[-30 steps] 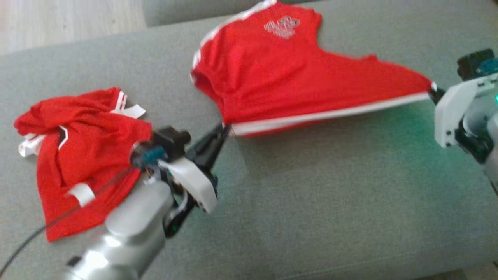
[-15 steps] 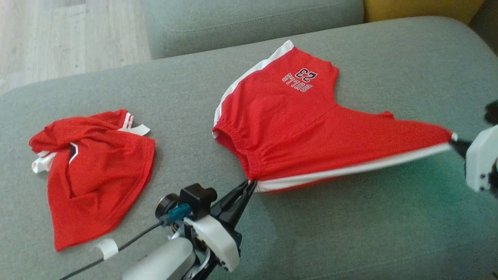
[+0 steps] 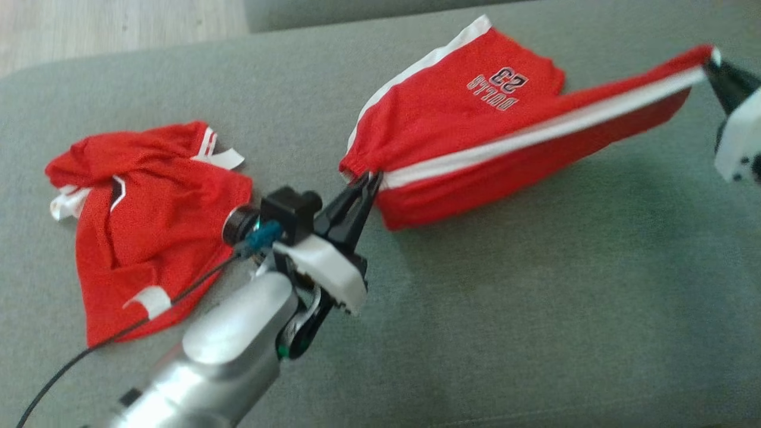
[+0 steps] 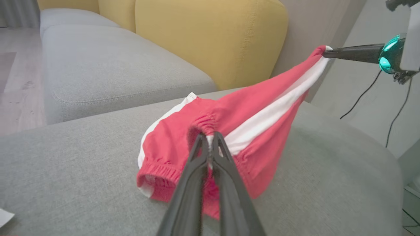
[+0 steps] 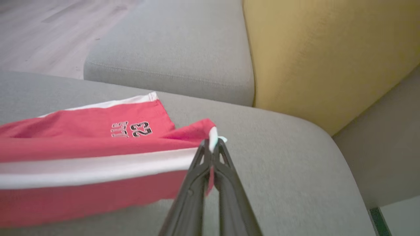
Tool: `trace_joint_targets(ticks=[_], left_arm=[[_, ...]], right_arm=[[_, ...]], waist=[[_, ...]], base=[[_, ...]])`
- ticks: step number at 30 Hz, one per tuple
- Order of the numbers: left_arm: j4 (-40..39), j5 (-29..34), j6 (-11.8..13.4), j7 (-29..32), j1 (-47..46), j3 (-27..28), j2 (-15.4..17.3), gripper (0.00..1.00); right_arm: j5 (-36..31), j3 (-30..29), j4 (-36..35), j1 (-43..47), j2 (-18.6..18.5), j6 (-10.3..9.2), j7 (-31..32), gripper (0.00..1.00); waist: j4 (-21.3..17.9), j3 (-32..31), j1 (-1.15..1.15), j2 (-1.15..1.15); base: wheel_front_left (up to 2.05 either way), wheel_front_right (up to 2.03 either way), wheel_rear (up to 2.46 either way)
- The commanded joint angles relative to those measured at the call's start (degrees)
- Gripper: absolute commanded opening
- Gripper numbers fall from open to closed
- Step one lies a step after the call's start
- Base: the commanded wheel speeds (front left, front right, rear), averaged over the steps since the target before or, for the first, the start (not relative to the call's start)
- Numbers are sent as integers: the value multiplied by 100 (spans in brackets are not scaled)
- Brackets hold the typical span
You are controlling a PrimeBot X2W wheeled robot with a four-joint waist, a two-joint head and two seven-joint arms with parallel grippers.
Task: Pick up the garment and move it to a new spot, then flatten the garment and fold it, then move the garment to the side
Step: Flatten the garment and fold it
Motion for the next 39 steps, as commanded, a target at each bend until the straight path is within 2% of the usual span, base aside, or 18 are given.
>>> trace_joint_targets(ticks=[1, 10, 16, 27, 39], left_arm=[[-10, 41, -5, -70, -399, 283, -5, 0], [587, 86, -181, -256, -1053, 343, -399, 0], [871, 98, -298, -355, -1362, 373, -554, 0], [1419, 111, -493, -537, -1905, 369, -866, 0], [1757, 151, -597, -664, -2217, 250, -1019, 0]], right_arm=[[-182, -96, -122, -240, 3, -5, -111, 0], [-1033, -166, 509, -1180, 541, -5, -490, 0], [-1303, -9, 1006, -1648, 730, -5, -728, 0], [-1610, 197, 2226, -2660, 965, -5, -1210, 0], [-1802, 144, 3284, -3316, 1071, -5, -1623, 0]], waist=[[150, 210, -1, 0], [492, 812, -1, 0], [670, 1115, -1, 0], [1026, 1682, -1, 0], [1272, 2048, -1, 0]], base=[[0, 0, 0], [0, 0, 0], [0, 0, 0], [0, 0, 0], [0, 0, 0]])
